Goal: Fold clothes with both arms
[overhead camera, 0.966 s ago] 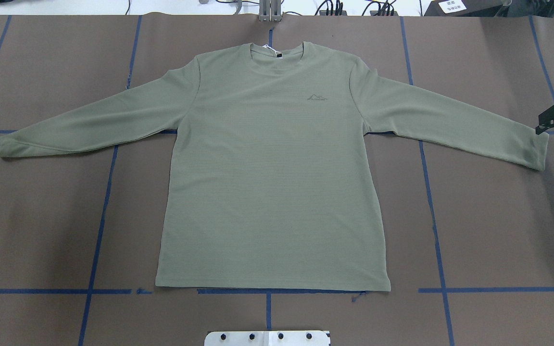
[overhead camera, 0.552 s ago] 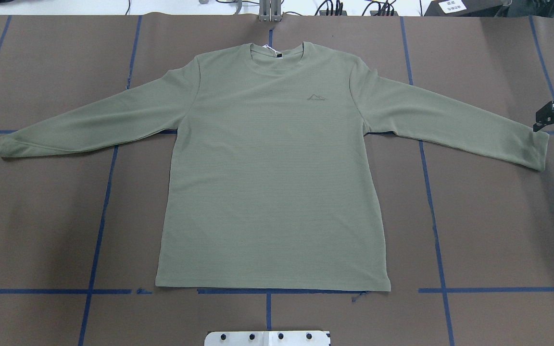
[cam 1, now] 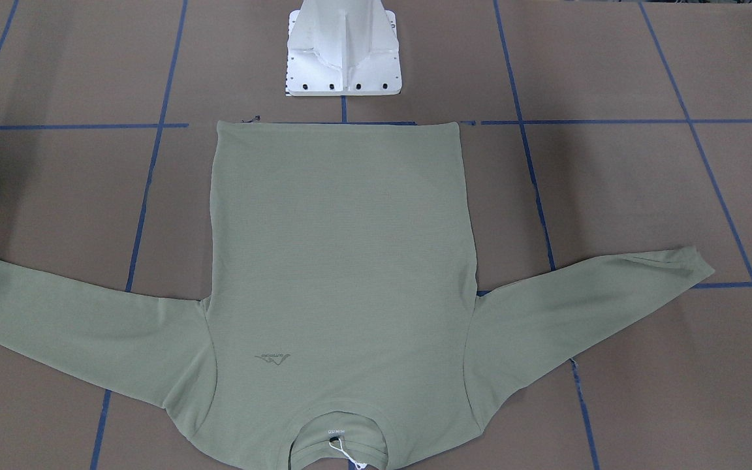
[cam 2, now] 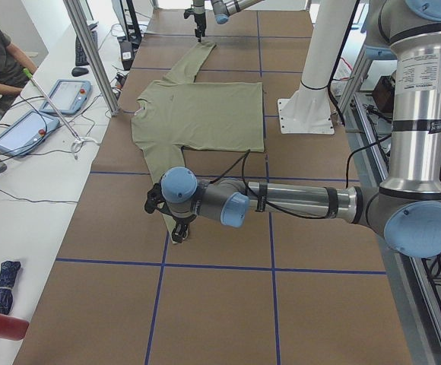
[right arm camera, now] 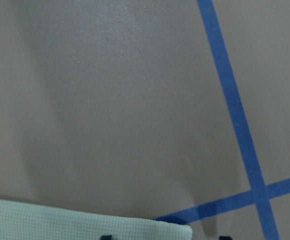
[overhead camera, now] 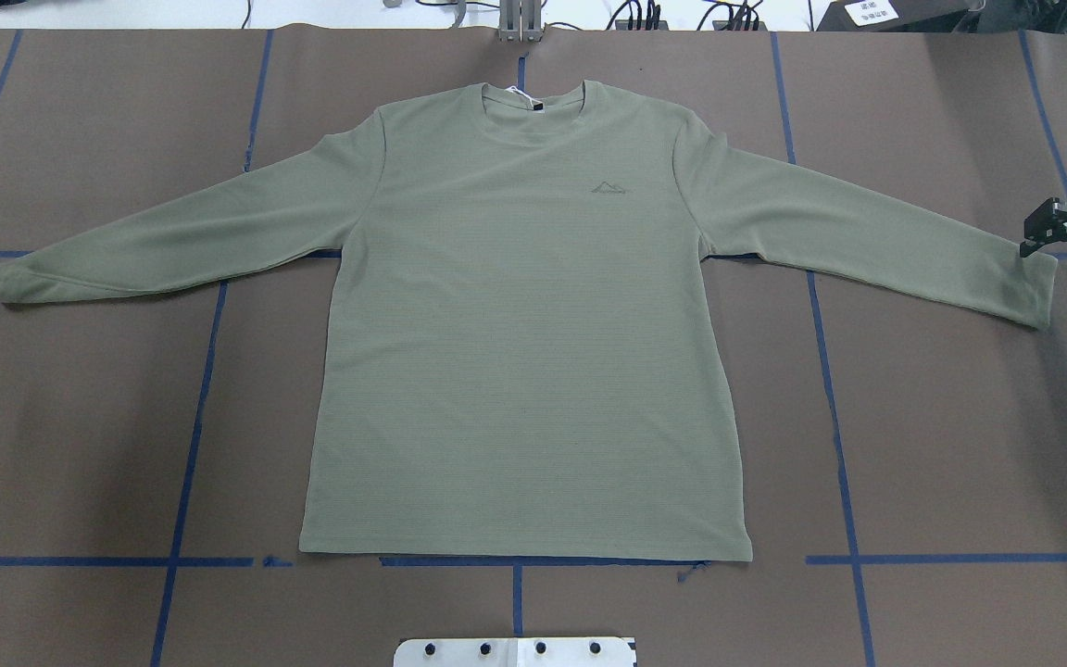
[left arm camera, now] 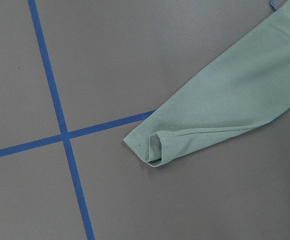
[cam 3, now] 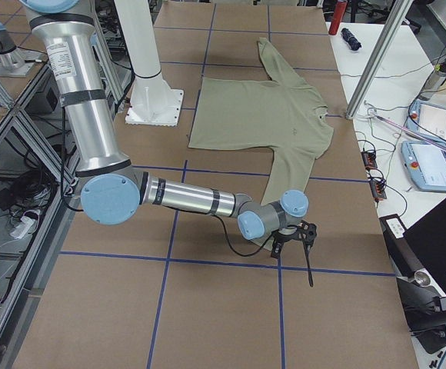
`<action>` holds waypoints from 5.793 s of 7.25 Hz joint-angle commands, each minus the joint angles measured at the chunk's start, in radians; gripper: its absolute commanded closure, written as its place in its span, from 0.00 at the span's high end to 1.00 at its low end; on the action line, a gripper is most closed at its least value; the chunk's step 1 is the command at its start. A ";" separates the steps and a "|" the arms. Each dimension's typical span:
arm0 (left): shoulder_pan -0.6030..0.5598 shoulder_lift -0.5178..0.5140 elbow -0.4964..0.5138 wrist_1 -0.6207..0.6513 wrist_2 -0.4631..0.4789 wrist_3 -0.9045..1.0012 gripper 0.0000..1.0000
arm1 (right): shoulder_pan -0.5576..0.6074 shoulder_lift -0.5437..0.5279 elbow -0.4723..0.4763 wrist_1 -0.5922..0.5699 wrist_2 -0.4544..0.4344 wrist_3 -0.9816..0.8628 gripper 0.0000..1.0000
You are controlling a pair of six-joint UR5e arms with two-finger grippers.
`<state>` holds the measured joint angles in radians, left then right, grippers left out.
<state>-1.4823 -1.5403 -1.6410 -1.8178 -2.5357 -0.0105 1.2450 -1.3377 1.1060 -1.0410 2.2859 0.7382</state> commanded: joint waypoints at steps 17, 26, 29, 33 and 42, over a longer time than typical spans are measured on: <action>0.000 0.005 -0.019 0.002 0.000 0.001 1.00 | -0.438 0.839 0.103 -0.254 -0.350 0.925 0.00; 0.000 0.006 -0.019 0.002 0.000 0.000 1.00 | -0.633 1.031 -0.288 0.029 -0.592 0.928 0.00; 0.000 0.012 -0.019 0.002 0.000 0.000 1.00 | -0.641 1.061 -0.340 0.076 -0.597 0.928 0.00; 0.000 0.025 -0.019 0.002 0.000 0.003 1.00 | -0.650 1.074 -0.388 0.088 -0.643 0.932 0.00; 0.157 -0.087 0.177 -0.339 0.140 -0.272 0.99 | -0.619 0.846 0.014 0.006 -0.552 0.960 1.00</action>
<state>-1.3532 -1.5928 -1.5458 -2.0100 -2.4686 -0.2496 0.5979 -0.3718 0.9220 -0.9439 1.6632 1.7012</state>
